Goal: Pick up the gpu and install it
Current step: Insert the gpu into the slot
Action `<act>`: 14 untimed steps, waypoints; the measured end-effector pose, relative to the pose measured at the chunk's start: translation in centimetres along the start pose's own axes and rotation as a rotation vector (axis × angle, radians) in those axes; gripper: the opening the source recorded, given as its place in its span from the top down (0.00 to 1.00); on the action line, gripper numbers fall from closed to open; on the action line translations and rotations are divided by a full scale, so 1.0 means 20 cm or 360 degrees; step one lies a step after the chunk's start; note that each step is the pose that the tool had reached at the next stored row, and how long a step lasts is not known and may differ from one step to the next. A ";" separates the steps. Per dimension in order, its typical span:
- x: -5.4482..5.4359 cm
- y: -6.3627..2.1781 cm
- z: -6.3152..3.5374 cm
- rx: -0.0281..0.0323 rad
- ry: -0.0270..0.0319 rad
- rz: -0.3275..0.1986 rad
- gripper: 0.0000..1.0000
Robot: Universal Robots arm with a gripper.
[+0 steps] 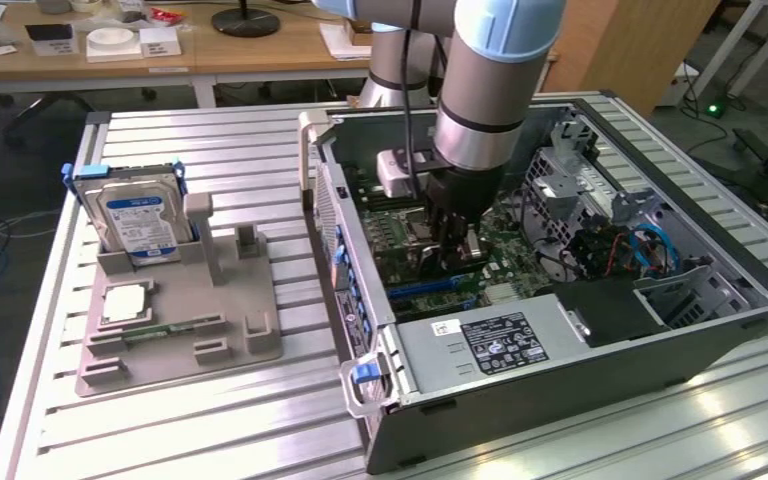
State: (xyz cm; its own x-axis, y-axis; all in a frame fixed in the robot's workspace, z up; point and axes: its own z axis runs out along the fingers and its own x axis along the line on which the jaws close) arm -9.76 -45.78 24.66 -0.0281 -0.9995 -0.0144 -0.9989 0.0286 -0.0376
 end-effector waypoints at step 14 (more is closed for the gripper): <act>0.00 0.016 0.011 0.00026 0.00000 0.0000 0.72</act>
State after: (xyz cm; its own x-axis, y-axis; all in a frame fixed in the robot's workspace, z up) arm -10.06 -45.78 24.43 -0.0280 -0.9995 -0.0144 -0.9988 0.0286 -0.0392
